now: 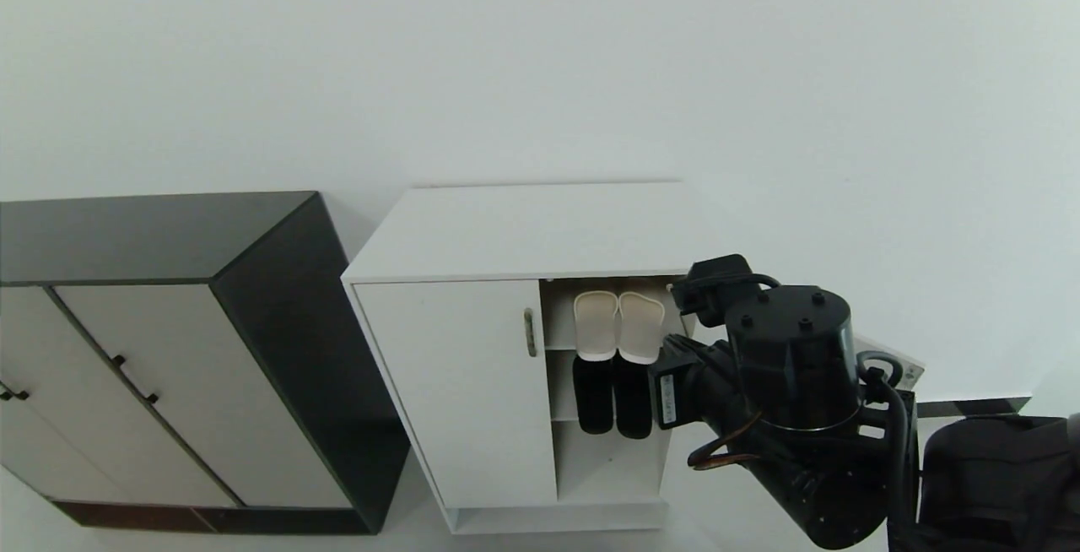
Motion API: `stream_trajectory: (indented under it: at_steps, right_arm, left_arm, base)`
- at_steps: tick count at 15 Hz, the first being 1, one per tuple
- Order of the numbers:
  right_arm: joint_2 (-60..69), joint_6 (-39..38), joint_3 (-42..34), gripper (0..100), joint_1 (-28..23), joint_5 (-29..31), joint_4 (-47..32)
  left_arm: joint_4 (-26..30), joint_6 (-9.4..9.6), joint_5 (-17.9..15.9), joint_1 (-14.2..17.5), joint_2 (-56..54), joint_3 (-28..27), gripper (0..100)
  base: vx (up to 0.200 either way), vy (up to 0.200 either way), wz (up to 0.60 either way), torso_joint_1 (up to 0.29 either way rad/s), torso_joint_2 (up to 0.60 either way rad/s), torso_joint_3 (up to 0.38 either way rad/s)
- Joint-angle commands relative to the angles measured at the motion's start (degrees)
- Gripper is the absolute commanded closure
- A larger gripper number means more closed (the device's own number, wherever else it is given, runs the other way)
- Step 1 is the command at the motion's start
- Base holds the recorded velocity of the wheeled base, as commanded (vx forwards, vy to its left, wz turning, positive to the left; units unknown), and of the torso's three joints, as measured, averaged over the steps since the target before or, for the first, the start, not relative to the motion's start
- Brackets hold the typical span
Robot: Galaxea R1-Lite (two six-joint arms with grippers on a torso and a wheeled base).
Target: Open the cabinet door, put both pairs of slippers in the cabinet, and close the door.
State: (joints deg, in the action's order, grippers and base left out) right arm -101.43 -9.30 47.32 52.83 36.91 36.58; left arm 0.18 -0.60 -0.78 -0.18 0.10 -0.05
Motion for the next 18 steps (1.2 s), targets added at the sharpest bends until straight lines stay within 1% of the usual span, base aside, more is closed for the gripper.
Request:
stream_trajectory:
  at_steps: [1, 3, 5, 9, 11, 14, 17, 18]
  right_arm:
    - [0.00, -0.01, -0.13, 100, -0.01, 0.00, 0.42]
    - [0.00, 0.07, -0.04, 100, -0.10, 0.00, 0.59]
    - [0.00, 0.07, 0.14, 100, -1.33, 0.00, 1.38]
    - [-0.18, 3.59, -0.13, 100, -4.76, 0.00, 7.71]
    - [-0.26, 5.17, 0.05, 100, -7.22, 0.09, 8.24]
    - [-0.18, 5.26, 1.02, 100, -8.71, 0.00, 7.98]
    - [-0.44, 5.26, 1.02, 100, -8.98, 0.00, 7.89]
    - [-0.70, 5.35, 1.10, 100, -9.59, 0.00, 7.80]
  left_arm:
    - [-0.01, -0.02, -0.01, 0.01, -0.01, -0.04, 100]
    - [-0.01, -0.02, -0.01, 0.01, -0.01, -0.04, 100]
    - [-0.01, -0.11, -0.01, 0.01, -0.01, 0.05, 100]
    - [-0.01, -0.11, -0.01, 0.01, -0.01, 0.05, 100]
    - [-0.01, -0.11, -0.01, 0.01, -0.01, 0.05, 100]
    - [-0.01, -0.11, -0.01, 0.01, -0.01, -0.04, 100]
    - [-0.01, -0.19, -0.01, 0.01, -0.01, 0.05, 100]
    - [-0.01, -0.19, -0.01, 0.01, -0.01, -0.04, 100]
  base:
    - [0.000, 0.000, -0.60, -0.012, -0.01, -0.002]
    - [0.000, 0.000, -0.60, 0.015, 0.00, 0.002]
    - [0.000, 0.000, 0.00, 0.000, 0.00, 0.000]
    - [0.000, 0.000, 0.00, 0.000, 0.00, 0.000]
    - [0.000, 0.000, 0.00, 0.000, 0.00, 0.000]
    - [0.000, 0.000, 0.00, 0.000, 0.00, 0.000]
    - [-0.200, 0.000, 0.00, 0.007, 0.00, 0.001]
    - [0.000, 0.000, 0.00, 0.000, 0.00, 0.000]
